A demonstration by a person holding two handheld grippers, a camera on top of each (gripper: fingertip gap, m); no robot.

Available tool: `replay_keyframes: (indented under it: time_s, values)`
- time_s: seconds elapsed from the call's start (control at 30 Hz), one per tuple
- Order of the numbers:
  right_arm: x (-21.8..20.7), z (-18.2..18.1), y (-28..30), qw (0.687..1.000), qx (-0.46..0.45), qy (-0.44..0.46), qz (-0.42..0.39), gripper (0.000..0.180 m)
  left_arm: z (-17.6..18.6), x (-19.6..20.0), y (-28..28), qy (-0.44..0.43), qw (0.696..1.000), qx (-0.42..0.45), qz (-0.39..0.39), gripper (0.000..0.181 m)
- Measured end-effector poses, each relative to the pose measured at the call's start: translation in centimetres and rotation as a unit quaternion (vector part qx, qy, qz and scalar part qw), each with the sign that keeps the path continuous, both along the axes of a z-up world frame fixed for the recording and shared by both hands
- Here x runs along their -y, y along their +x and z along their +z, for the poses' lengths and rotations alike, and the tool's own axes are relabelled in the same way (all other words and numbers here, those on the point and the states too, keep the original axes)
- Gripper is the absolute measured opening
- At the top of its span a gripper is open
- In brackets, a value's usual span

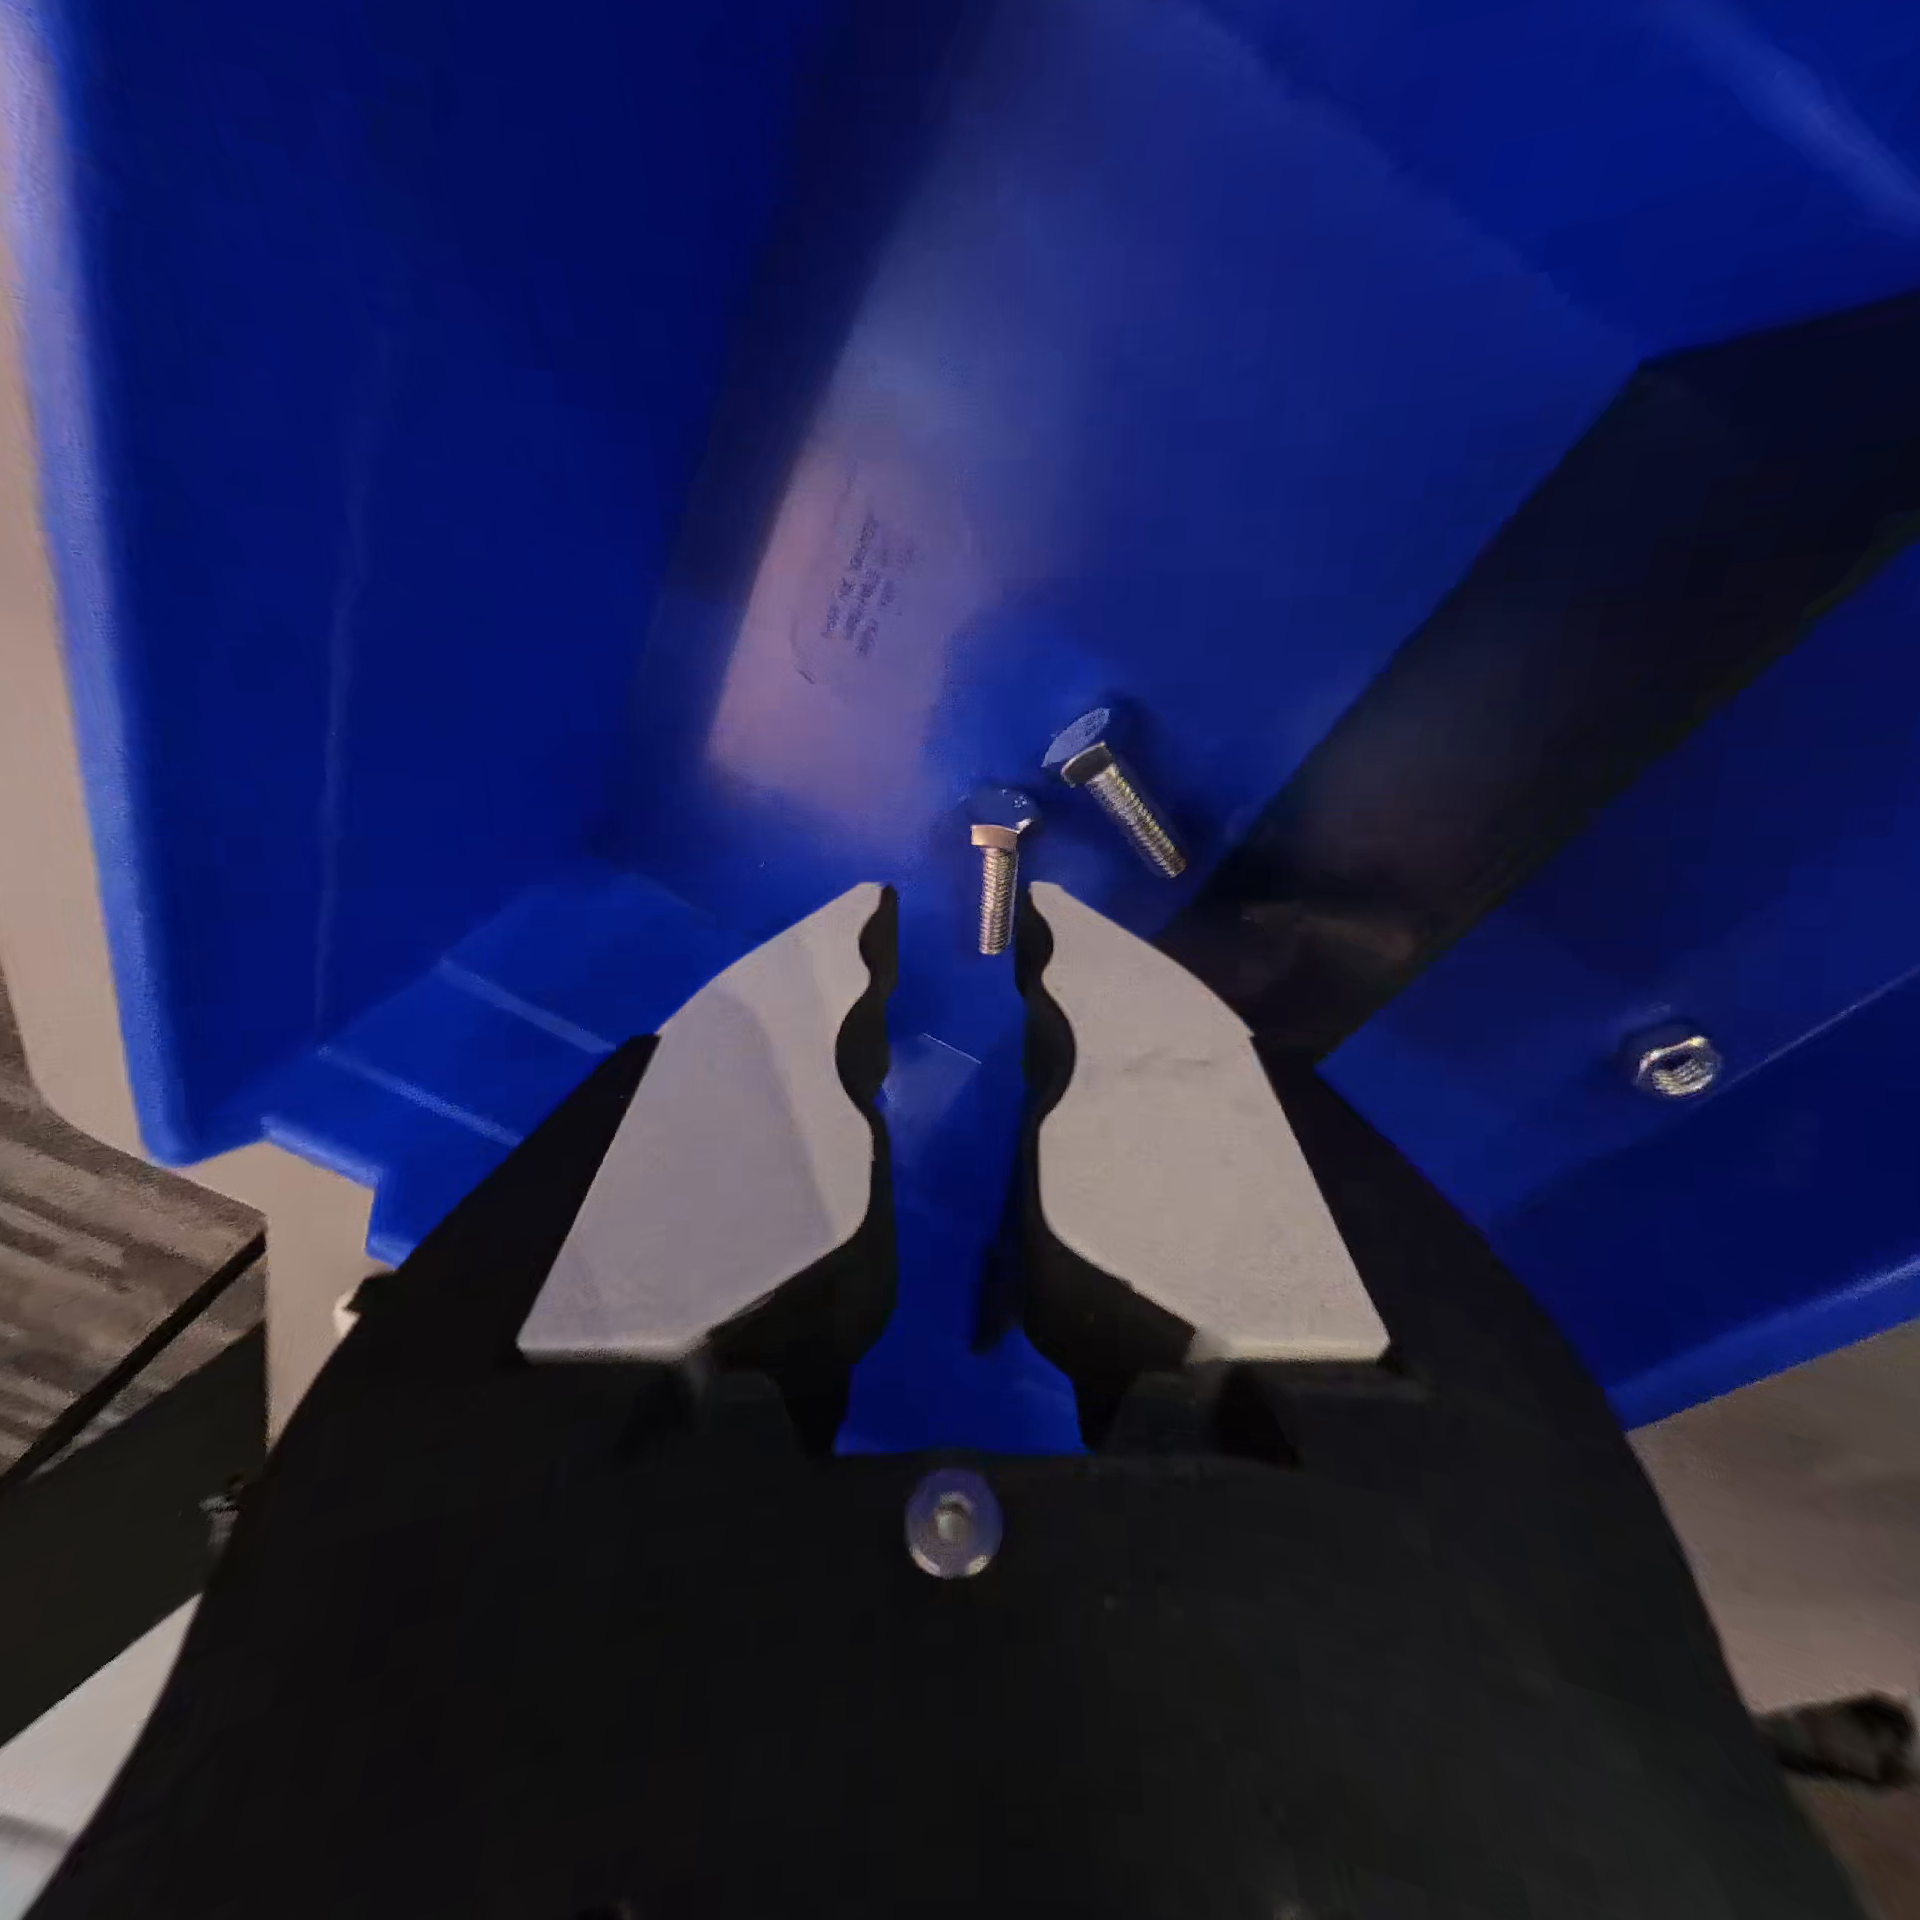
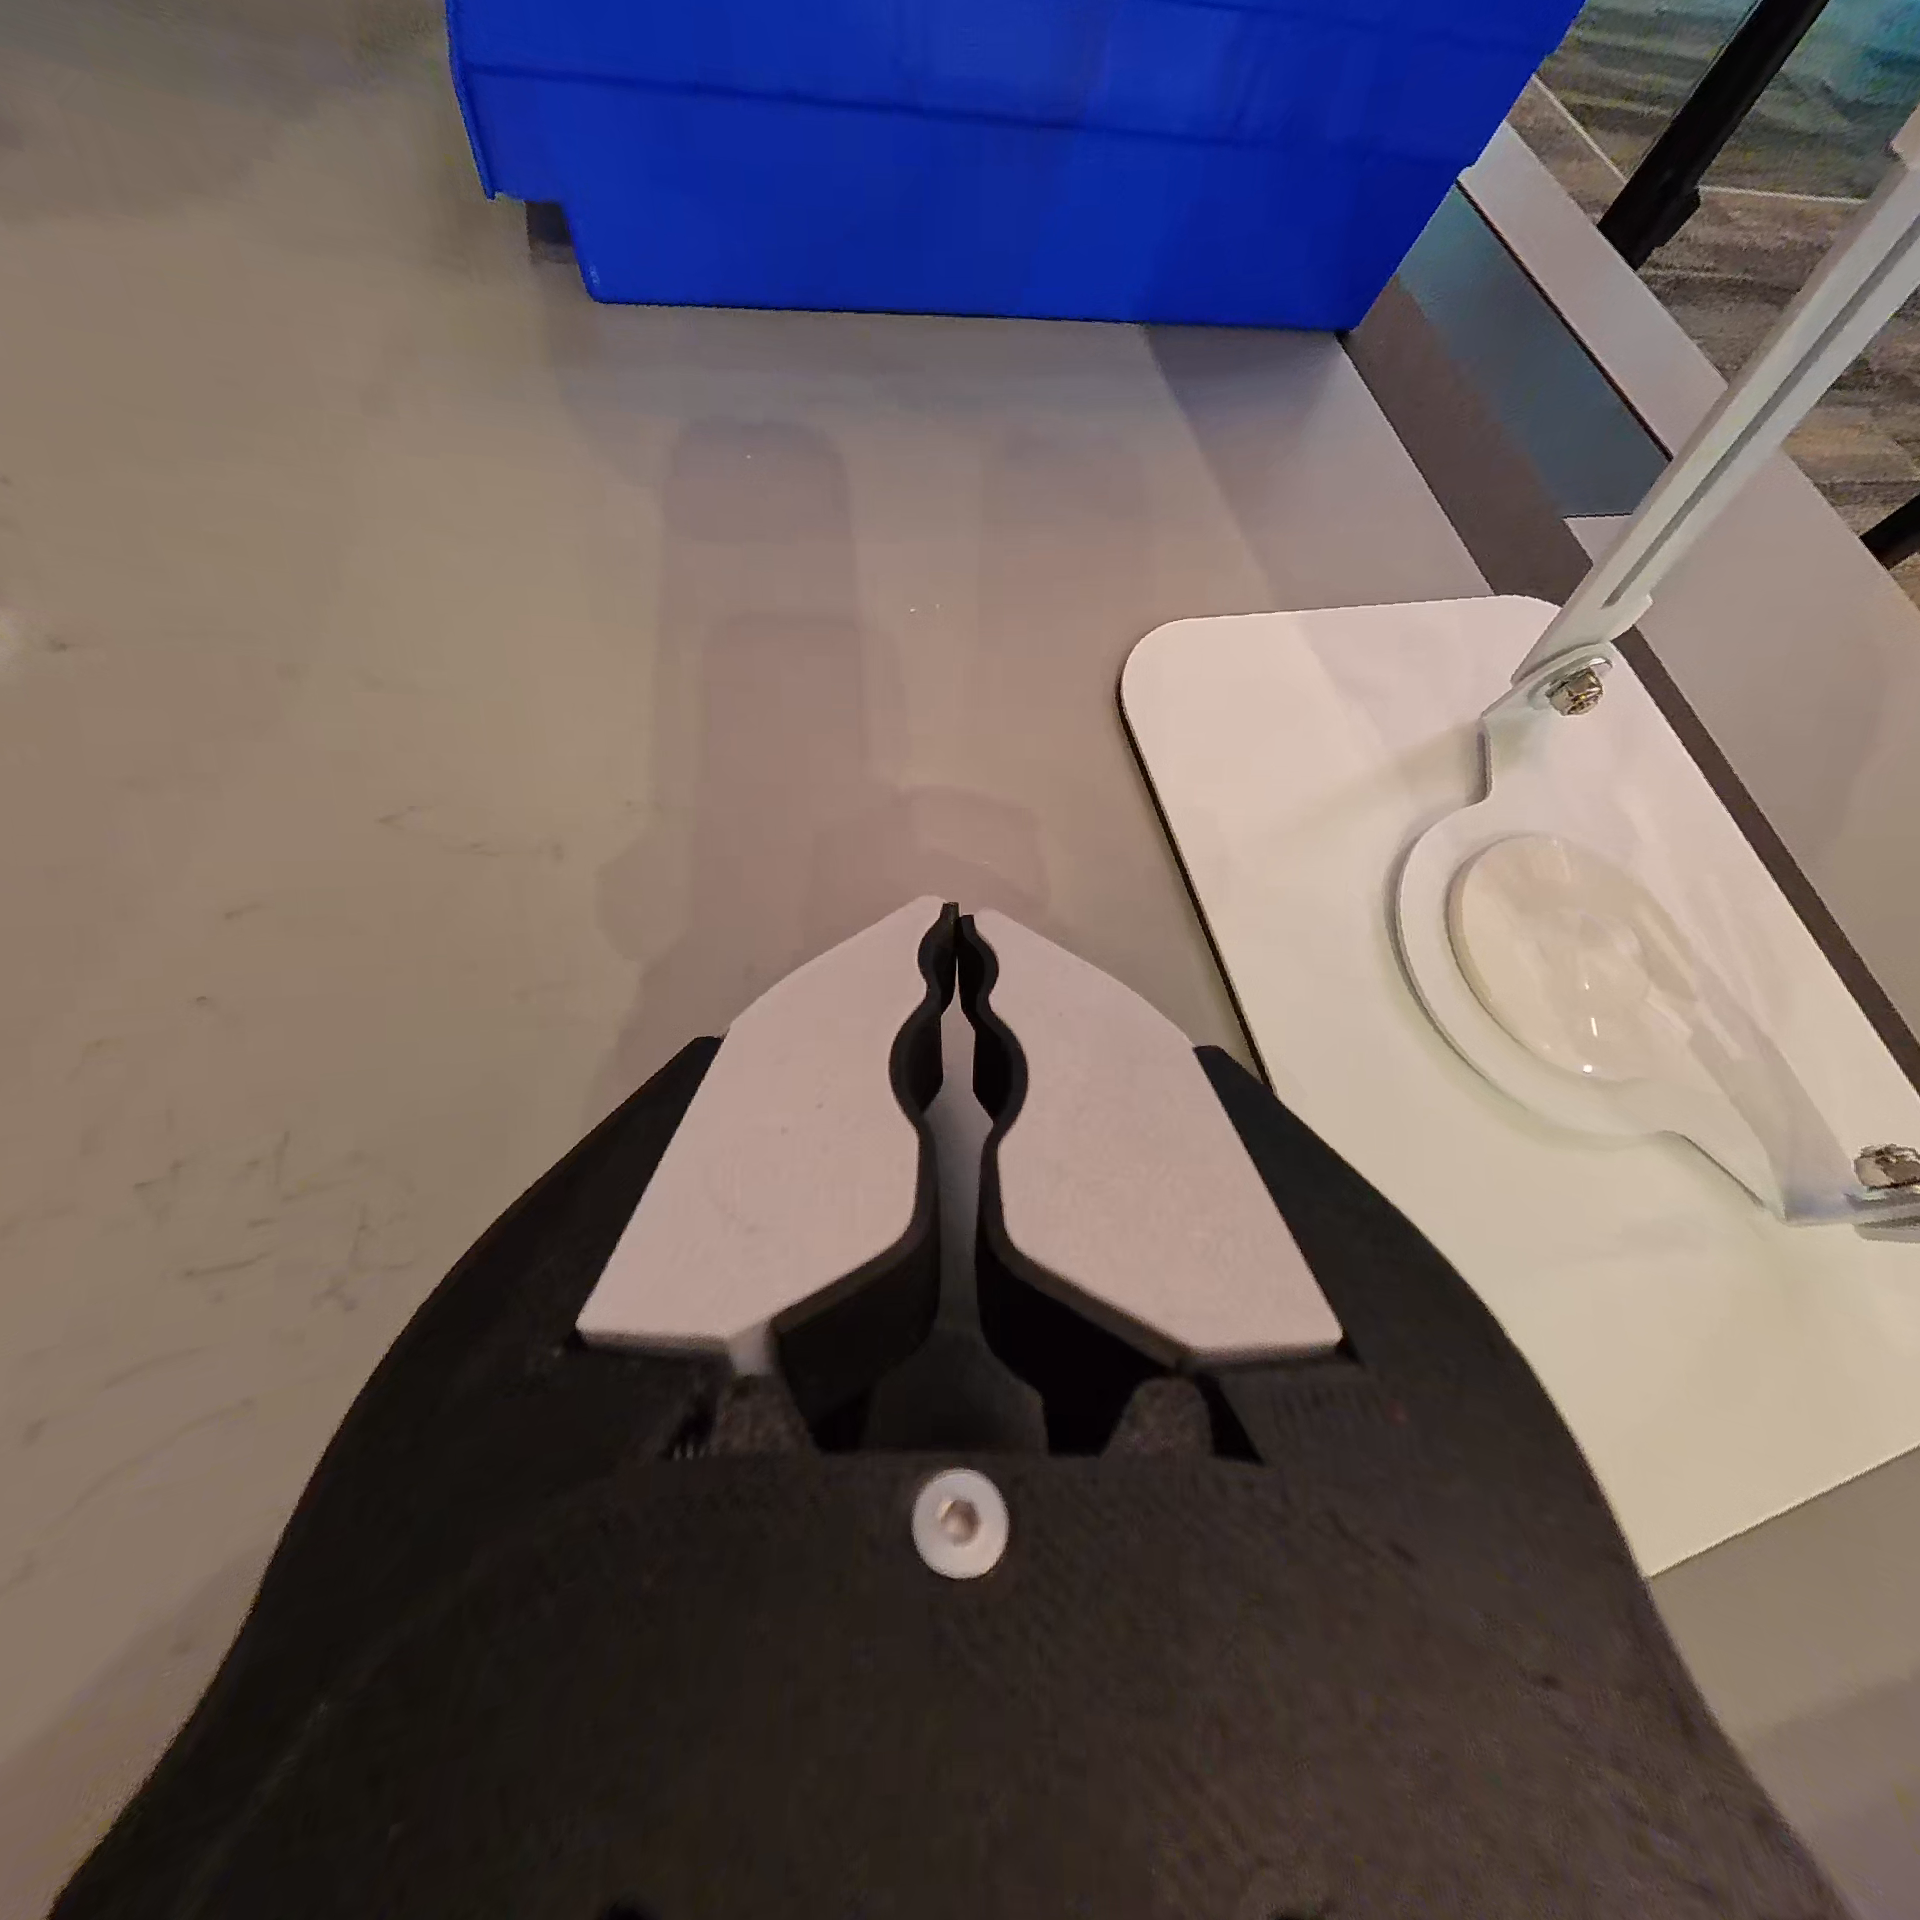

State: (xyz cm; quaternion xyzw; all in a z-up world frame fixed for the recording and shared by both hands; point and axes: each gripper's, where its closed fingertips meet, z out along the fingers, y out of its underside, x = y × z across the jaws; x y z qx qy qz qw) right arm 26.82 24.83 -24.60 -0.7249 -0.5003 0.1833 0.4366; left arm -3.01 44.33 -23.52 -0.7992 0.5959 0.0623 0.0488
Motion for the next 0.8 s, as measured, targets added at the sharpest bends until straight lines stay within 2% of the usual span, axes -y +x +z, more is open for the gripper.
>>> replay_keyframes:
  time_s: [0.07, 0.3, 0.43, 0.53, 0.67, 0.8]
  values:
    - [0.1, 0.0, 0.1, 1.000, 0.002, 0.001, 0.001, 0.000, -0.6, -0.2, 0.0, -0.004, 0.999, -0.017, -0.027, 0.022]
    - [0.2, -0.1, 0.0, 1.000, 0.008, 0.006, 0.005, 0.000, -2.7, 0.0, -0.4, -0.057, 0.997, -0.035, -0.045, 0.026]
    - [0.3, -0.1, 0.0, 1.000, 0.007, 0.006, 0.006, 0.000, -3.5, 0.3, -1.1, -0.097, 0.994, -0.053, -0.019, 0.025]
    - [0.3, -0.1, 0.0, 1.000, 0.006, 0.005, 0.006, 0.000, -3.9, 0.3, -0.9, -0.107, 0.992, -0.067, -0.020, 0.014]
    - [0.3, -0.1, 0.0, 1.000, 0.006, 0.007, 0.008, 0.000, -4.2, 0.1, -0.9, -0.109, 0.991, -0.080, -0.023, 0.015]
    - [0.4, -0.1, 0.1, 1.000, 0.009, 0.009, 0.008, 0.000, -3.7, -1.0, -0.4, -0.057, 0.997, -0.054, -0.022, 0.009]
